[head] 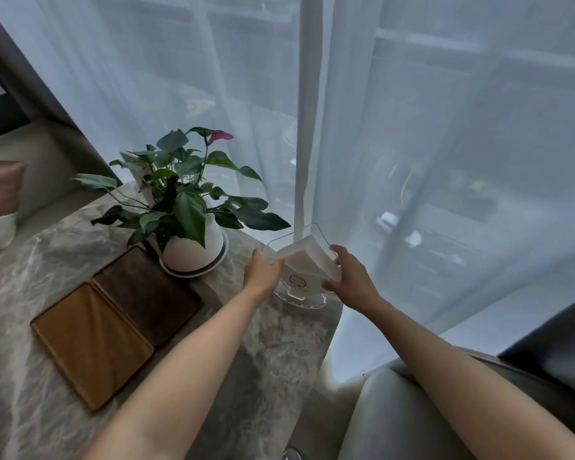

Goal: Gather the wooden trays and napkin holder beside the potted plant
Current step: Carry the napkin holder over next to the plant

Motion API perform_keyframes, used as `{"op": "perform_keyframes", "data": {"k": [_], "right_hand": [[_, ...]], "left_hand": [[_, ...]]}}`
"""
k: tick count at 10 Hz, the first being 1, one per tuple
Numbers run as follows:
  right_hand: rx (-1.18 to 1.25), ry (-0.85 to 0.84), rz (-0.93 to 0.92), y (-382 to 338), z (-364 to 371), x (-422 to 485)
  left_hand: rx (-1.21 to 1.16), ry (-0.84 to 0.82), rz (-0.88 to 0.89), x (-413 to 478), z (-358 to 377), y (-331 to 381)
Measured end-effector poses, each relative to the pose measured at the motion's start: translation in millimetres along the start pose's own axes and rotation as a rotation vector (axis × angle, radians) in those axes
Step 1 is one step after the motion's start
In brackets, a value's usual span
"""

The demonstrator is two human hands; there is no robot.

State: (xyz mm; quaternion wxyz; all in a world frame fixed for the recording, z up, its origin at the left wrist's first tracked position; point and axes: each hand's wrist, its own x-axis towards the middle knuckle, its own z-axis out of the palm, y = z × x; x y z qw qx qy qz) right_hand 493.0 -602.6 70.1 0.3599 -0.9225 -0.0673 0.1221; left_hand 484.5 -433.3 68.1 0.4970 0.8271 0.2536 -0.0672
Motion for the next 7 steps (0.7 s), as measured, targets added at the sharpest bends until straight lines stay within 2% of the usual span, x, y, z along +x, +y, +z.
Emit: {"op": "perform_keyframes", "data": {"k": [4, 6, 7], "right_hand": [[-0.010, 0.000, 0.027, 10.3, 1.7, -1.7], [-0.070, -0.025, 0.037, 9.3, 0.1, -6.0], [-0.099, -0.029, 0.027, 3.1, -3.4, -10.1]], "left_hand": [[0.136, -0.066, 0.031, 1.7, 10.3, 2.5], [0.330, -0.117, 0.102, -3.6, 0.9, 0.0], [0.476, -0.032, 0.189, -13.3, -6.6, -4.1]]}}
